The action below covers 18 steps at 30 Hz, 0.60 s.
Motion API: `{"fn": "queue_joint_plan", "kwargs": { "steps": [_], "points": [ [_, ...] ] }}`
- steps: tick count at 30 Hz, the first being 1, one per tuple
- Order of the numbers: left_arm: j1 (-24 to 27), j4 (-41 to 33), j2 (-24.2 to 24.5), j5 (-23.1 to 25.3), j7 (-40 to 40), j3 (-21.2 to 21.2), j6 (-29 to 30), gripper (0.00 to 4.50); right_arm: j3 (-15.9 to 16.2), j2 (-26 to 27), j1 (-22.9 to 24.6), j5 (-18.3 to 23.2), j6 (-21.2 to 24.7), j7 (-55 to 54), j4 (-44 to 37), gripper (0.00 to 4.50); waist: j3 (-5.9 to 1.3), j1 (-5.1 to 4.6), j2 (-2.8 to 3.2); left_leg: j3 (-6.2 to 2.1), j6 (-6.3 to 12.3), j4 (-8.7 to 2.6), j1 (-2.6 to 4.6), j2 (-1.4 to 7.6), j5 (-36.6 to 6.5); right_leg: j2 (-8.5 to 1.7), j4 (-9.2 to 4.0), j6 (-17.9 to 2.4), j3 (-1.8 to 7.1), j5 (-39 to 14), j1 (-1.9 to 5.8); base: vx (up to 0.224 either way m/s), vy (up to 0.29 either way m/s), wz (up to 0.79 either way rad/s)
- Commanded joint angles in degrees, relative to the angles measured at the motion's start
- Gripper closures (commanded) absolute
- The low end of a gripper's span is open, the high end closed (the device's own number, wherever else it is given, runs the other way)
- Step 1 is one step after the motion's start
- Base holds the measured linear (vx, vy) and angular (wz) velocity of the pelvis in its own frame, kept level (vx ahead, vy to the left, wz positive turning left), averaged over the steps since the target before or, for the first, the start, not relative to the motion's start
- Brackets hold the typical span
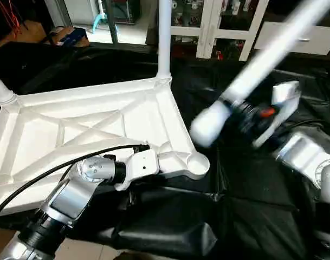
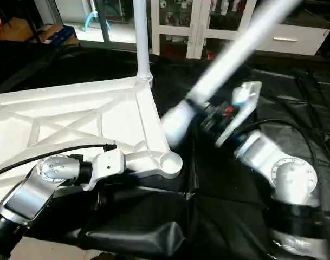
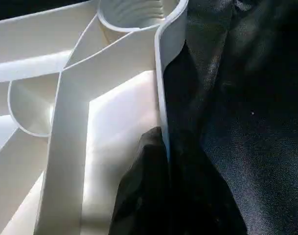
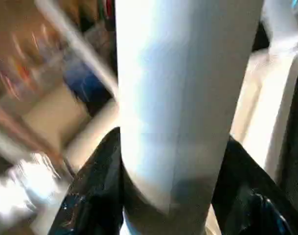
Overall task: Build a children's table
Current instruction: Insert table leg to table base
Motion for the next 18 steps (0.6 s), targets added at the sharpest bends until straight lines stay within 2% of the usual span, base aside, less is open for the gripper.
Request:
{"fn": "queue_joint_plan", "kwargs": {
  "steps": [1, 2, 3, 4, 5, 6, 8, 9, 10, 11, 12, 13, 14, 18],
  "points": [
    [1.8, 2.1, 0.5, 1.6, -0.7, -3.1, 0.3, 4.5, 3.4, -0.2, 0.7, -5.9, -4.9, 2.8, -1.1, 2.65, -2.4, -0.21, -0.33, -0.07, 0.74, -4.05, 1.23, 1.14, -4.3, 0.03, -3.03, -11.6, 0.49, 1.9, 1.69, 0.0, 0.0, 0.0],
    [1.9, 1.9, 0.4, 1.5, -0.7, -3.1, 0.4, 4.5, 4.6, -0.3, 1.3, -7.9, -7.3, 3.8, -0.8, 2.65, -2.37, -0.14, -0.4, -0.03, 0.75, -4.13, 1.35, 1.29, -5.2, 0.09, -3.1, -12.1, 0.54, 1.3, 1.54, 0.0, 0.0, 0.0],
    [1.9, 1.9, 0.4, 1.5, -0.7, -3.1, 0.4, 4.5, 4.6, -0.3, 1.3, -7.9, -7.3, 3.8, -0.8, 2.65, -2.42, -0.09, -0.42, -0.06, 0.98, -4.14, 1.33, 1.29, -4.8, 0.14, -2.98, -12.5, 0.59, 2.1, 1.68, 0.0, 0.0, 0.0],
    [2.0, 1.5, 0.3, 1.4, -0.7, -3.2, 0.6, 4.5, 6.5, -1.0, 3.0, -11.0, -11.4, 6.5, -0.3, 2.65, -2.67, -0.04, -0.48, -0.11, 1.36, -4.0, 1.27, 1.3, -3.9, 0.19, -2.76, -12.9, 0.51, 3.7, 1.81, 0.0, 0.0, 0.0],
    [2.0, 1.5, 0.3, 1.4, -0.7, -3.2, 0.6, 4.5, 6.5, -1.0, 3.0, -11.0, -11.4, 6.5, -0.3, 2.65, -2.67, -0.04, -0.48, -0.11, 1.36, -4.0, 1.27, 1.3, -3.9, 0.19, -2.76, -12.9, 0.51, 3.7, 1.81, 0.0, 0.0, 0.0],
    [2.1, 1.3, 0.3, 1.4, -0.6, -3.2, 0.6, 4.5, 7.1, -1.4, 4.6, -12.4, -12.9, 8.1, 0.1, 2.65, -2.76, -0.01, -0.47, -0.11, 2.64, -3.78, 1.24, 1.25, -2.2, 0.28, -2.48, -13.6, 0.52, 7.1, 1.91, 0.0, 0.0, 0.0],
    [2.3, 1.1, 0.3, 1.3, -0.6, -3.2, 0.5, 4.5, 7.9, -2.1, 5.8, -15.2, -15.6, 9.5, 1.1, 2.65, -2.89, 0.05, -0.36, -0.14, 3.93, -3.58, 1.14, 1.12, -0.8, 0.32, -2.29, -14.5, 0.46, 9.7, 2.12, 0.0, 0.0, 0.0],
    [2.3, 1.1, 0.3, 1.3, -0.6, -3.2, 0.5, 4.5, 7.9, -2.1, 5.8, -15.2, -15.6, 9.5, 1.1, 2.65, -2.79, -0.03, -0.46, -0.07, 4.3, -3.59, 1.12, 1.12, -1.2, 0.34, -2.36, -15.0, 0.45, 9.6, 2.04, 0.0, 0.0, 0.0],
    [2.5, 1.1, 0.4, 1.3, -0.6, -3.2, 0.4, 4.5, 7.7, -1.5, 6.3, -17.8, -18.7, 9.8, 2.5, 2.65, -2.88, 0.0, -0.46, -0.09, 4.45, -3.55, 1.12, 1.18, -1.6, 0.21, -2.33, -15.1, 0.45, 9.3, 2.07, 0.0, 0.0, 0.0],
    [2.5, 1.0, 0.5, 1.3, -0.6, -3.2, 0.4, 4.5, 6.7, -0.5, 6.3, -17.8, -19.9, 9.3, 3.5, 2.65, -2.82, -0.01, -0.08, -0.12, 4.5, -3.62, 1.12, 1.23, -2.2, 0.11, -2.34, -15.3, 0.43, 8.7, 1.99, 0.0, 0.0, 0.0],
    [2.6, 1.0, 0.6, 1.3, -0.8, -3.3, 0.3, 4.5, 5.0, 0.9, 5.9, -17.4, -20.9, 9.0, 5.7, 2.65, -2.8, -0.25, -0.24, -0.06, 4.41, -3.71, 1.24, 1.25, -4.0, 0.14, -2.54, -15.7, 0.45, 6.4, 1.94, 0.0, 0.0, 0.0],
    [2.6, 1.0, 0.7, 1.3, -0.8, -3.3, 0.3, 4.5, 4.7, 1.2, 5.8, -17.2, -20.9, 9.1, 6.2, 2.65, -2.84, -0.25, 0.08, -0.16, 4.42, -3.76, 1.3, 1.34, -4.3, 0.14, -2.51, -16.1, 0.46, 6.0, 1.96, 0.0, 0.0, 0.0],
    [2.6, 1.1, 0.7, 1.3, -0.9, -3.3, 0.3, 4.5, 4.8, 1.2, 5.7, -17.2, -21.0, 9.4, 6.6, 2.65, -2.86, -0.27, 0.12, -0.18, 4.4, -3.74, 1.38, 1.37, -4.2, 0.22, -2.51, -16.3, 0.43, 6.2, 1.96, 0.0, 0.0, 0.0],
    [2.6, 1.1, 0.8, 1.4, -1.0, -3.4, 0.2, 4.5, 5.0, 1.8, 5.9, -18.2, -22.9, 11.1, 9.1, 2.65, -3.08, -0.25, 0.03, -0.17, 5.68, -3.32, 1.28, 1.2, -1.1, 0.37, -2.03, -17.0, 0.38, 11.3, 2.22, 0.0, 0.0, 0.0]
  ]
}}
